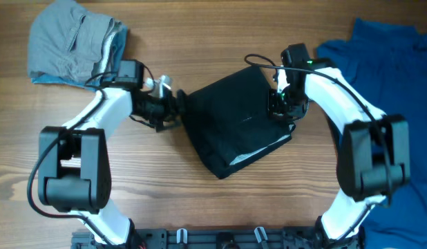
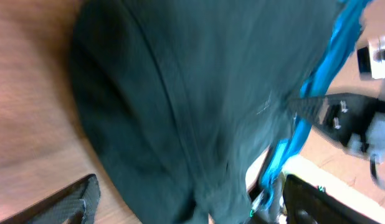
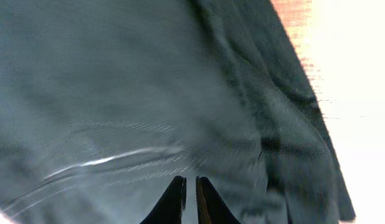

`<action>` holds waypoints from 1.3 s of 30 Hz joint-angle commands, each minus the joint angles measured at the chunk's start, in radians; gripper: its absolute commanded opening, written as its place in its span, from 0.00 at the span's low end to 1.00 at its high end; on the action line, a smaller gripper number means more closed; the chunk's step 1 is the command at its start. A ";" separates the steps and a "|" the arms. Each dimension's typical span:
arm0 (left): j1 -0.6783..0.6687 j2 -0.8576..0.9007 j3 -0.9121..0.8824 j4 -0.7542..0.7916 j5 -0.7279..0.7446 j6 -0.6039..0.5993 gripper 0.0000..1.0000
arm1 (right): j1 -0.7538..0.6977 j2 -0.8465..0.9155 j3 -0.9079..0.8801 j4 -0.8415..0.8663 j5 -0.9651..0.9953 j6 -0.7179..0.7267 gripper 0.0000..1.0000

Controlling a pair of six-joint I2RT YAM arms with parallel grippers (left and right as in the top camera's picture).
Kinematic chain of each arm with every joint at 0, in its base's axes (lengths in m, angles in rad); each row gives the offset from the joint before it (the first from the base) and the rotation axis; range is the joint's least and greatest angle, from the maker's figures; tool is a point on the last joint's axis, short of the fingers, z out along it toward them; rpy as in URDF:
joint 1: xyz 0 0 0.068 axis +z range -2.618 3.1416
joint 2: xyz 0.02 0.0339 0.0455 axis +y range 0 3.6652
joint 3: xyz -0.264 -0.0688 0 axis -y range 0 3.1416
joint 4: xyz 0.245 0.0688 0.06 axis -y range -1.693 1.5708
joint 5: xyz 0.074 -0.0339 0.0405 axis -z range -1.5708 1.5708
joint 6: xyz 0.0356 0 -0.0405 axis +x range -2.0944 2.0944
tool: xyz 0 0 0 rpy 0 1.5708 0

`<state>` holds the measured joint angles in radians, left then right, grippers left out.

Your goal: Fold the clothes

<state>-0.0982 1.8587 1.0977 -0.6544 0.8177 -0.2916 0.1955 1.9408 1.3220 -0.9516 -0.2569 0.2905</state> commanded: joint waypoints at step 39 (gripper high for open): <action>0.206 -0.251 0.441 0.274 -0.265 -0.148 0.04 | -0.021 -0.329 0.027 -0.024 -0.036 -0.026 0.05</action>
<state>0.0750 1.5970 1.5120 -0.5762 0.5858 -0.3279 0.1749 1.6176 1.3376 -0.9630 -0.3061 0.2607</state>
